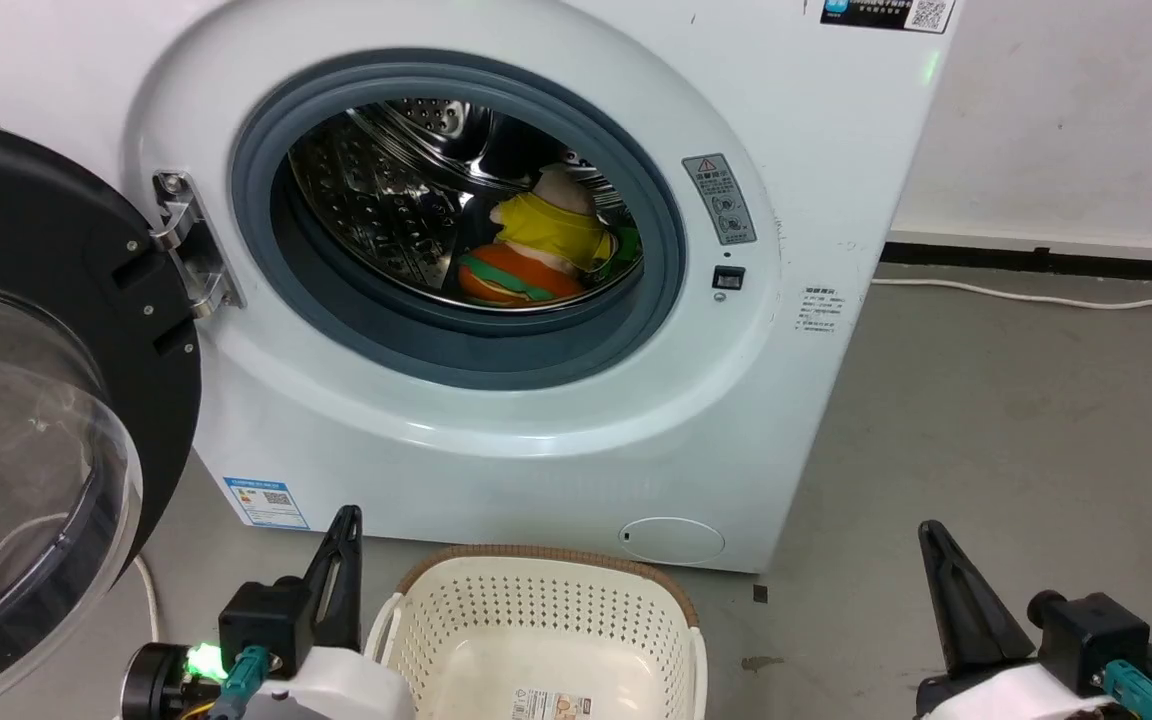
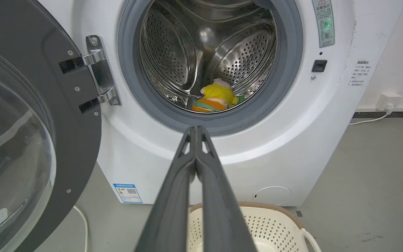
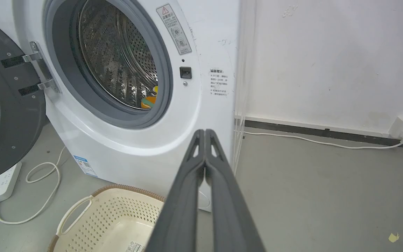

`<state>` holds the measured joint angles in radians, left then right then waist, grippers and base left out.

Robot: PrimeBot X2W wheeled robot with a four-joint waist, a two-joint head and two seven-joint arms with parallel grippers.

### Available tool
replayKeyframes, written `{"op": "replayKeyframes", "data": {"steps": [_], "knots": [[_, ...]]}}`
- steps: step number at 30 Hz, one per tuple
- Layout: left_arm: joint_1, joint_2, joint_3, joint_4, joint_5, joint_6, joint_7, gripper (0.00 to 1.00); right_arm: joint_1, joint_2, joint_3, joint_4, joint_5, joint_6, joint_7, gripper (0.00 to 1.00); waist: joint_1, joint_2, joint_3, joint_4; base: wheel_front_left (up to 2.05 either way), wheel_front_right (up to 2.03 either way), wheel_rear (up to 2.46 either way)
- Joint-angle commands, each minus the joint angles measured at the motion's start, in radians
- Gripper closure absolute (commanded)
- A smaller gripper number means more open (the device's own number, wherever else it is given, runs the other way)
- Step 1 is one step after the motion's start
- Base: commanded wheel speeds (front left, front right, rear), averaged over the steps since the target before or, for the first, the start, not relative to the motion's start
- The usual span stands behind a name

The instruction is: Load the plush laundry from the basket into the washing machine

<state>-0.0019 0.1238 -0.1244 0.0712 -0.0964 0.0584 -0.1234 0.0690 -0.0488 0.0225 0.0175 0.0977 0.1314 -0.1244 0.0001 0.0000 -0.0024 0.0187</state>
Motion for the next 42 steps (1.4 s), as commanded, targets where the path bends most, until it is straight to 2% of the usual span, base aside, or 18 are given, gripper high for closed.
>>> {"op": "replayKeyframes", "data": {"steps": [1,42], "knots": [[0.001,-0.005,0.006,-0.008,0.012,-0.004,0.004,1.00,-0.023,-0.001,-0.003,-0.007,-0.007,0.000,0.005,1.00,-0.0001,0.0000,0.000,0.000,0.00,0.00,0.00],[0.002,-0.053,0.089,-0.052,0.071,-0.042,0.088,1.00,-0.055,-0.001,-0.017,-0.014,-0.071,-0.001,0.089,1.00,-0.0001,0.0000,0.002,-0.013,0.00,0.00,0.00]]}}
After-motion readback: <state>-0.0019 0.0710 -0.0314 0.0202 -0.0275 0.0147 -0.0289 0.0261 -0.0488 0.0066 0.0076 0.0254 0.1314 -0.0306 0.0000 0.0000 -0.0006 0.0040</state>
